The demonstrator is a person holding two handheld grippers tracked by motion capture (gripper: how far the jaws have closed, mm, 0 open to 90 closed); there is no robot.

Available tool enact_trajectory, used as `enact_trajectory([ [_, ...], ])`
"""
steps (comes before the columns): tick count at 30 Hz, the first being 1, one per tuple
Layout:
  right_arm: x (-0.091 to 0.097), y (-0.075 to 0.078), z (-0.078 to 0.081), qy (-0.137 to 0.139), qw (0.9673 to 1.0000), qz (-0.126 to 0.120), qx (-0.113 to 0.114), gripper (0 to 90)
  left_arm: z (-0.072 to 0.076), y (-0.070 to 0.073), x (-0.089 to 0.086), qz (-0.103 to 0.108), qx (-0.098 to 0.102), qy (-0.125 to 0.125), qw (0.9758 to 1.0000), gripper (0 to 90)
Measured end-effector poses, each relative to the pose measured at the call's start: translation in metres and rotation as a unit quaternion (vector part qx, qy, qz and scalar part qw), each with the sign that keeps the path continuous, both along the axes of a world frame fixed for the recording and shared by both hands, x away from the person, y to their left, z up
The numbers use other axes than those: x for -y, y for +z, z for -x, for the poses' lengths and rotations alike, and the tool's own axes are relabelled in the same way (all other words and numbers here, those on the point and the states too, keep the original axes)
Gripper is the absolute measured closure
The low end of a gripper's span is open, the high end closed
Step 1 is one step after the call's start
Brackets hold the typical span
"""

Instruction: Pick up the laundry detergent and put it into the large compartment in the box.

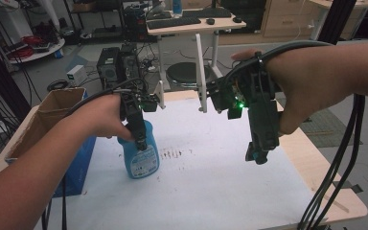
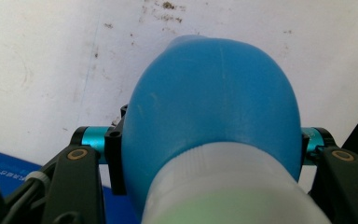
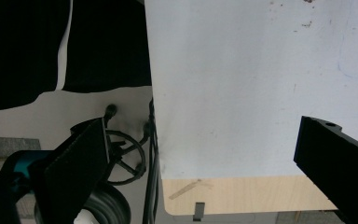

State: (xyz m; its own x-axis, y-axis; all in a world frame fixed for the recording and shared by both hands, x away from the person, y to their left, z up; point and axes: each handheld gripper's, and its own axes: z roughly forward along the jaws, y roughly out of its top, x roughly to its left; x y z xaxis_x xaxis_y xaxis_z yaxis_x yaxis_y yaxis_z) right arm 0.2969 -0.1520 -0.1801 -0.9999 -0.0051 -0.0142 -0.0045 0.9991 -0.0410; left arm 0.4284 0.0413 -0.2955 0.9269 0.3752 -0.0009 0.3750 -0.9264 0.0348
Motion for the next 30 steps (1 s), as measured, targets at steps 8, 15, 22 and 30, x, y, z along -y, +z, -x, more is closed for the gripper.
enact_trajectory([
  [8,0.0,0.0,0.001,0.001,1.0,-0.001,0.001,2.0,0.002,0.005,-0.003,0.006,0.001,0.006,1.0,38.7],
  [15,0.001,0.0,0.003,0.001,1.0,0.001,0.002,1.9,0.006,0.027,-0.011,0.008,0.005,0.013,0.9999,38.6],
  [22,-0.002,0.004,0.004,0.004,1.0,0.005,0.004,2.0,0.012,0.058,-0.023,0.012,0.013,0.023,0.9996,38.6],
  [30,-0.006,0.003,0.005,0.008,0.9999,0.006,0.004,2.0,0.017,0.102,-0.041,0.013,0.02,0.041,0.9989,38.5],
])
